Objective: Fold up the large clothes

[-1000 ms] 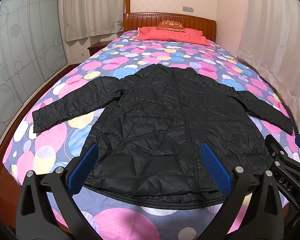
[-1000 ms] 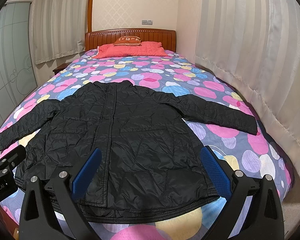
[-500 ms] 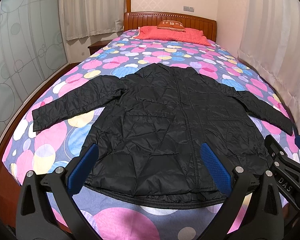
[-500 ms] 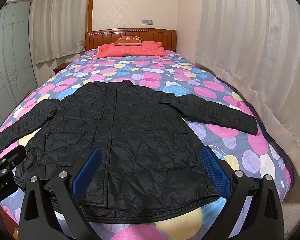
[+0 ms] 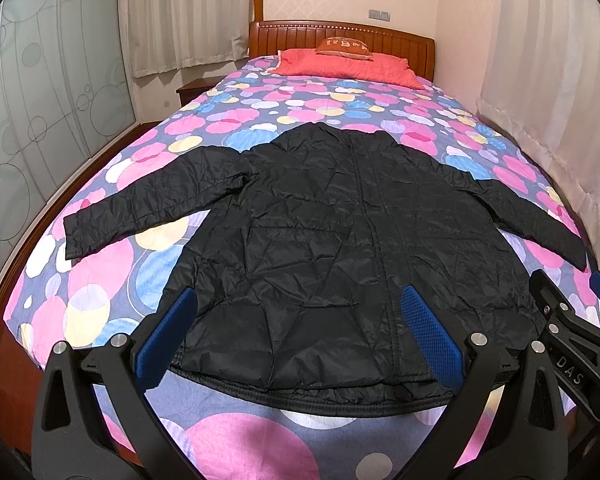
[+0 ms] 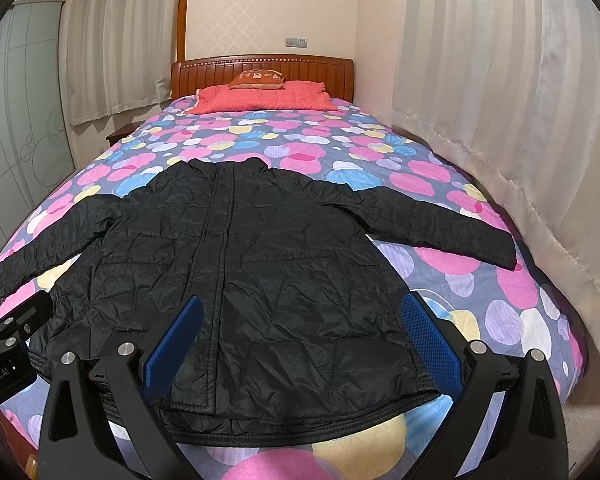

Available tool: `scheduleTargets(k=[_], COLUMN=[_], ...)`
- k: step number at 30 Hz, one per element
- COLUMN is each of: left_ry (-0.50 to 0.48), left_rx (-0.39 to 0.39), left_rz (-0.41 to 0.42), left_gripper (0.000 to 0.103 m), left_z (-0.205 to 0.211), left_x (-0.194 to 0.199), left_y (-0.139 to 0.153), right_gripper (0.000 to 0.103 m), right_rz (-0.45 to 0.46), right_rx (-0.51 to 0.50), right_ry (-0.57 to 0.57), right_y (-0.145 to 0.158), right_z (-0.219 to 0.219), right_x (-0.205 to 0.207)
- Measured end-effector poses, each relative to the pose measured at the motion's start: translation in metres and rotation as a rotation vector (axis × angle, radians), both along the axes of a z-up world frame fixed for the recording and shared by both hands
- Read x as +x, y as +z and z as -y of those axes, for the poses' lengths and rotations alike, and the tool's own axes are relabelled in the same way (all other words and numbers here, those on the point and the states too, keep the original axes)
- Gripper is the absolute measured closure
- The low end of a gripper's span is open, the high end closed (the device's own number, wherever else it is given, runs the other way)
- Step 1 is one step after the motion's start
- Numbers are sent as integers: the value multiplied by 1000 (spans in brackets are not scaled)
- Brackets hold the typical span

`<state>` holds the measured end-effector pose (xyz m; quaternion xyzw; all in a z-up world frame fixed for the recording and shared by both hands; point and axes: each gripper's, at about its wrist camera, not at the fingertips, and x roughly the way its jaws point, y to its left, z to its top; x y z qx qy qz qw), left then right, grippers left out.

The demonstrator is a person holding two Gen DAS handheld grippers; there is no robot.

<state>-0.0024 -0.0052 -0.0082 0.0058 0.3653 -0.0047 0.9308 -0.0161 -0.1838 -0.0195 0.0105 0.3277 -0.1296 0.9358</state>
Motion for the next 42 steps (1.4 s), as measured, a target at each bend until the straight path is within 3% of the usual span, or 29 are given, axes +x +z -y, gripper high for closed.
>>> scheduleTargets(k=[31, 39, 42], left_ry=[1, 9, 27], left_rx=[-4, -2, -11], left_rz=[-10, -40, -55], left_gripper=[2, 2, 2], left_z=[0, -3, -6], left_x=[-2, 6, 26], left_y=[-5, -35, -40], right_gripper=[5, 5, 5], right_rz=[-4, -19, -22], right_rx=[2, 25, 49], right_ry=[4, 3, -15], right_y=[-10, -28, -28], right_z=[-3, -3, 11], right_x=[1, 15, 24])
